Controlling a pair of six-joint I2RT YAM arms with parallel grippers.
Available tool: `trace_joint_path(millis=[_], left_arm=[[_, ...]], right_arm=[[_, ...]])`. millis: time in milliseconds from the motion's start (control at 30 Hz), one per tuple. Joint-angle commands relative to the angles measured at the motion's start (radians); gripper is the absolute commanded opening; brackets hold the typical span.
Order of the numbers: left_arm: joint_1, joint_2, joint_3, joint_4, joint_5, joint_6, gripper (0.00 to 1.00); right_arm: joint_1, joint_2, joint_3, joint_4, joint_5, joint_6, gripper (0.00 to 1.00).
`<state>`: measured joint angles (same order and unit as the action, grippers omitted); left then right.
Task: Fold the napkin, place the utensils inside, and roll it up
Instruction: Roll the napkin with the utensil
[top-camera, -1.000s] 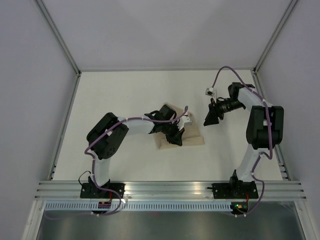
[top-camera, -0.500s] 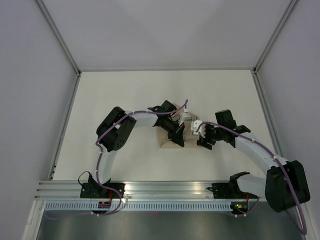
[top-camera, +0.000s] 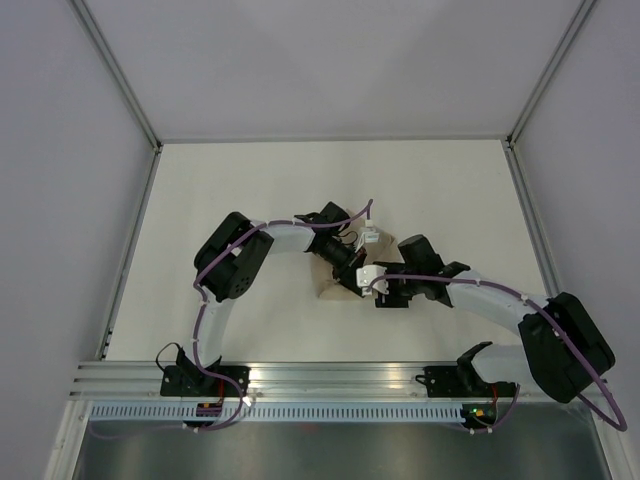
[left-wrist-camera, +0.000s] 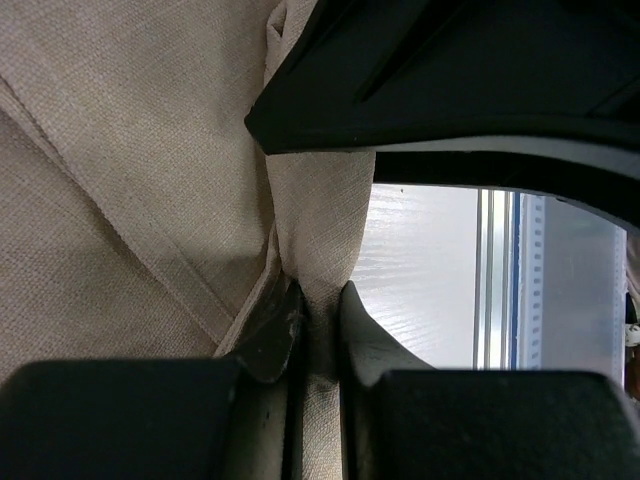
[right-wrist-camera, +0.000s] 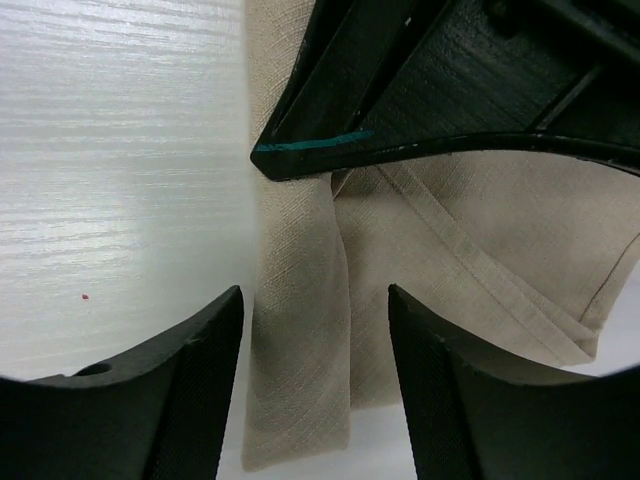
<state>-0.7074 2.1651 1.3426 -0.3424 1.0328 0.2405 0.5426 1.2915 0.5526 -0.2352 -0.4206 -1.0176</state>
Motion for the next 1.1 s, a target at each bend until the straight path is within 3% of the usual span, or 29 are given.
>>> trace_joint_path(millis=[0, 67, 133, 267, 400, 667, 833, 900, 1067], left_arm=[[-0.003, 0.067, -0.026, -0.093, -0.088, 0.065, 0.02], [-0.001, 0.061, -0.026, -0.093, -0.088, 0.065, 0.02], [-0.001, 0.047, -0.025, -0.093, -0.103, 0.068, 0.03], [0.003, 0.018, -0.014, -0.072, -0.145, 0.031, 0.22], [0.008, -0.063, -0.045, 0.0, -0.209, -0.024, 0.36], [0.068, -0.286, -0.144, 0.215, -0.477, -0.168, 0.44], [0.106, -0.418, -0.194, 0.278, -0.728, -0.279, 0.46], [0.117, -0.5, -0.244, 0.328, -0.84, -0.319, 0.48], [0.126, -0.671, -0.371, 0.43, -0.945, -0.356, 0.49]], right_arm=[[0.02, 0.032, -0.011, 0.068, 0.031, -0.018, 0.63], [0.029, 0.052, -0.016, 0.077, 0.046, -0.03, 0.59], [0.031, 0.084, -0.003, 0.073, 0.066, -0.032, 0.47], [0.033, 0.14, 0.056, -0.024, 0.078, 0.002, 0.33], [0.031, 0.21, 0.142, -0.159, 0.075, 0.054, 0.27], [0.033, 0.302, 0.263, -0.323, 0.03, 0.198, 0.24], [0.033, 0.396, 0.354, -0.418, -0.021, 0.238, 0.25], [0.033, 0.463, 0.421, -0.482, -0.041, 0.237, 0.24], [0.028, 0.639, 0.585, -0.63, -0.093, 0.214, 0.24]])
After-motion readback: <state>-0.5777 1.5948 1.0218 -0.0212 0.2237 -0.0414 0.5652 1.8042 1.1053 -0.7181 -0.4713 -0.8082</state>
